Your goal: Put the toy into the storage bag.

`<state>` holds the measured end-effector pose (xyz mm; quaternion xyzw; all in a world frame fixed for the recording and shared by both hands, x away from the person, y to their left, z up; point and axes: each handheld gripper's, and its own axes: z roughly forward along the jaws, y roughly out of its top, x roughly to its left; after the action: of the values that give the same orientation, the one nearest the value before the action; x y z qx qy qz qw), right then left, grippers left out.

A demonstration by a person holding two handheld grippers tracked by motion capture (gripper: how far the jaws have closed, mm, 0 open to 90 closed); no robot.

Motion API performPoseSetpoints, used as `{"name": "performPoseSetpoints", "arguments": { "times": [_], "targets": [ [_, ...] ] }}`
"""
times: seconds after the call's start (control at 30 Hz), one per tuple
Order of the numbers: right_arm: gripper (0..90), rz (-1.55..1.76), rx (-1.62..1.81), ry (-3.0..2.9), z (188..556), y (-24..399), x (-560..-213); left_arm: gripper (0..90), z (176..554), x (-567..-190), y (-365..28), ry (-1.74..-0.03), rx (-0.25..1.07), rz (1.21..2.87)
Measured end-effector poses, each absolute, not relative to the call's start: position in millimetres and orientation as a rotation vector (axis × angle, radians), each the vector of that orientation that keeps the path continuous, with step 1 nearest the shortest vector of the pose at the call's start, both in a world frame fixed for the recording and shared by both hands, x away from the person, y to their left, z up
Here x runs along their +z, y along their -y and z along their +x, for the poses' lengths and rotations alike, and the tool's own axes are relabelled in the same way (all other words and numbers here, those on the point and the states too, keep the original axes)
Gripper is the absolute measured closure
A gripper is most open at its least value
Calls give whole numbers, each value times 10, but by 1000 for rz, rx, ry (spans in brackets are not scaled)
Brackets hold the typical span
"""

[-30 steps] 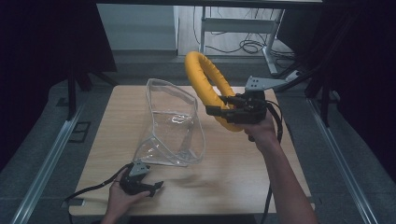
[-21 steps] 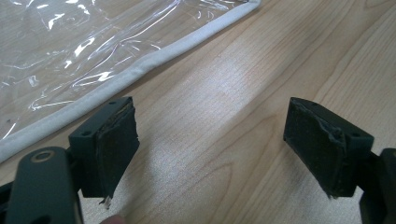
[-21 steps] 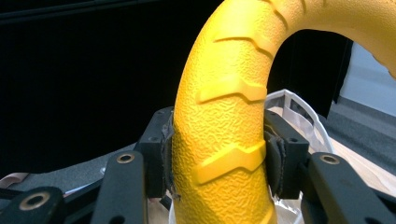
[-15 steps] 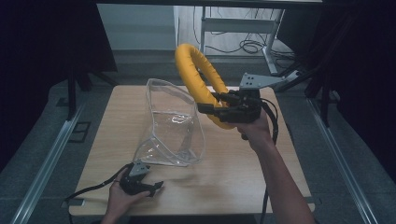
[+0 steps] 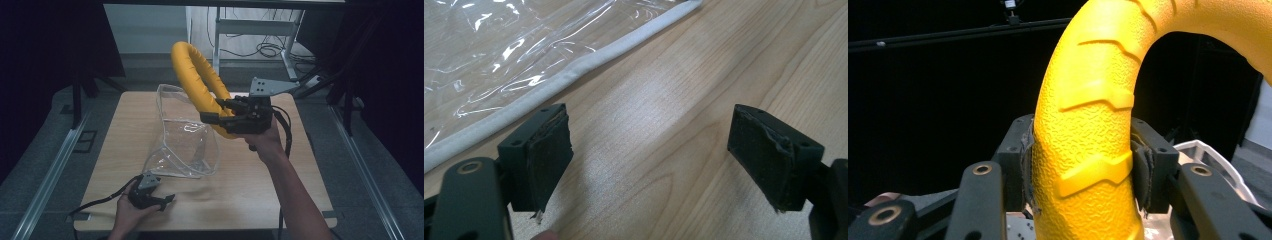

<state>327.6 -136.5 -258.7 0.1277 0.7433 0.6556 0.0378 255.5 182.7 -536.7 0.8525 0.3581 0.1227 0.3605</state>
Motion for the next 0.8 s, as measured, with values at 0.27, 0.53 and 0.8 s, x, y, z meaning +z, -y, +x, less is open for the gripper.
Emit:
{"name": "performPoseSetpoints", "arguments": {
  "times": [0.27,0.53,0.8],
  "targets": [
    [505,350,2047,-2289,3229,1239,-2587,176,2554,-5370,-1826,-923,318,2193],
    [504,301,2097,-2316,3158,1127,-2583,176,2552,-5365,-1827,-923,315,2192],
    [504,291,2116,-2347,3137,1009,-2654,176,2553,-5369,-1825,-924,317,2193]
  ]
}}
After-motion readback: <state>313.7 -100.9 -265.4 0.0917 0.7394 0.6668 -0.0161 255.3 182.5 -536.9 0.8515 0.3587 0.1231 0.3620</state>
